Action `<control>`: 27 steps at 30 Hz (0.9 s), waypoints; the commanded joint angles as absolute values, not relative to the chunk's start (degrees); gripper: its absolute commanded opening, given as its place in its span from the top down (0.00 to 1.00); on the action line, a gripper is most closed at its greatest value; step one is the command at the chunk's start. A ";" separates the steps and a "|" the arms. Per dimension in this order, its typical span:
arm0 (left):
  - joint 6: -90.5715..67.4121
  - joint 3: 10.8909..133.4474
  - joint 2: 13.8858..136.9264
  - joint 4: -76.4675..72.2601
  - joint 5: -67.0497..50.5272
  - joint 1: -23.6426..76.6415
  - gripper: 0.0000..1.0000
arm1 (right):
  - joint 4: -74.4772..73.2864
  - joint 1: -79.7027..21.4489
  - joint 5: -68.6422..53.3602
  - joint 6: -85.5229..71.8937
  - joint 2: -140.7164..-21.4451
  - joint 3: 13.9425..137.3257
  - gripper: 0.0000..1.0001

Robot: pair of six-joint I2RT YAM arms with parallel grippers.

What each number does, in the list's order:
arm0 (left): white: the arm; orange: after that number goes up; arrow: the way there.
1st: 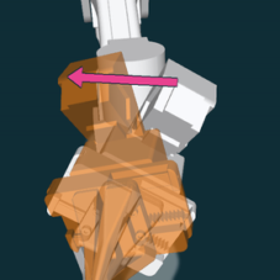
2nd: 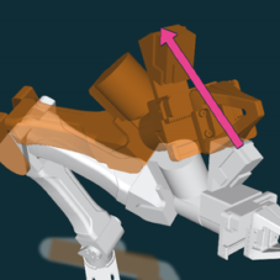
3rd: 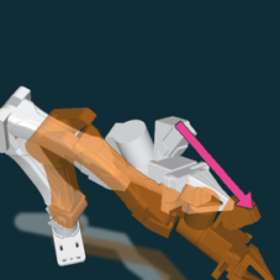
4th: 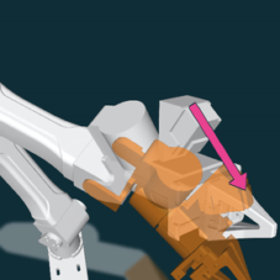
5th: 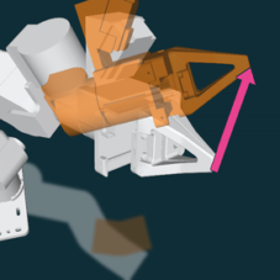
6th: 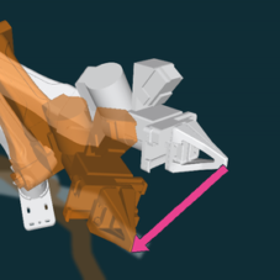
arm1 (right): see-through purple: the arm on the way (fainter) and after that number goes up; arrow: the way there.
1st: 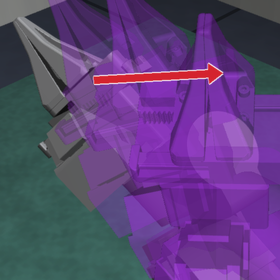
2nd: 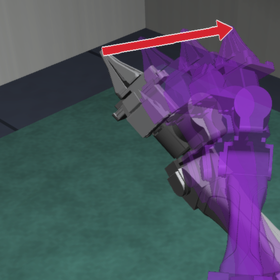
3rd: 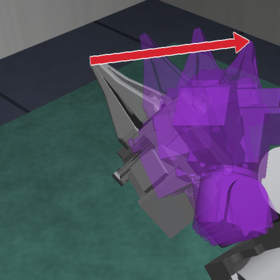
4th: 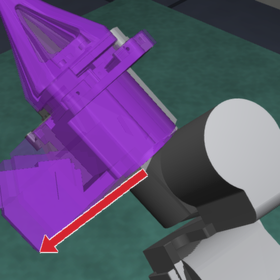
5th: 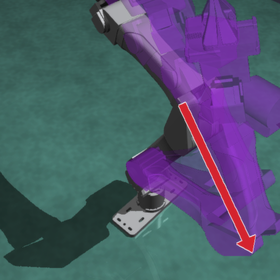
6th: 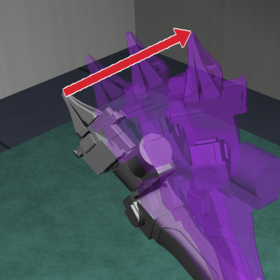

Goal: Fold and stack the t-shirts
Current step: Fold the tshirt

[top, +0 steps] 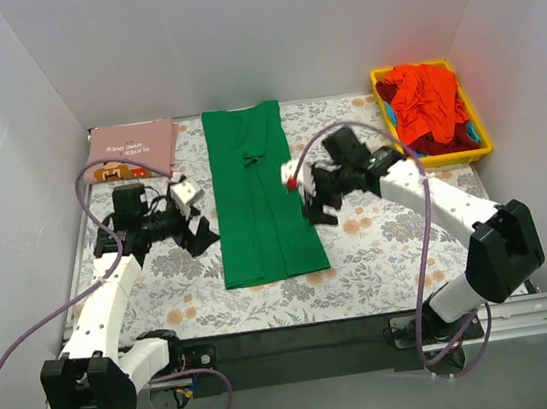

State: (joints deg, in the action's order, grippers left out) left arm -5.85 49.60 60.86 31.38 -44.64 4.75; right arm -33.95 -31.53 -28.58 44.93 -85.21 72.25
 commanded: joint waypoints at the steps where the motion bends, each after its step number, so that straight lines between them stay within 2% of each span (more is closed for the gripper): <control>1: 10.35 43.18 59.15 44.17 -48.25 5.97 0.16 | -38.14 -37.78 -23.30 54.58 -81.31 63.48 0.14; 7: 14.93 35.52 55.81 43.33 -48.60 8.25 0.24 | -31.30 -44.82 -20.31 56.42 -79.28 50.83 0.28; 9: 15.38 33.41 55.98 42.63 -47.91 9.14 0.25 | -28.48 -46.23 -19.17 56.86 -79.36 48.79 0.36; 20: 10.81 30.41 58.62 34.63 -43.95 14.50 0.32 | -24.00 -46.58 -18.63 58.18 -84.11 45.27 0.58; 27: 10.28 29.62 62.22 31.38 -40.61 17.05 0.35 | -23.99 -46.76 -19.07 59.50 -85.17 43.07 0.59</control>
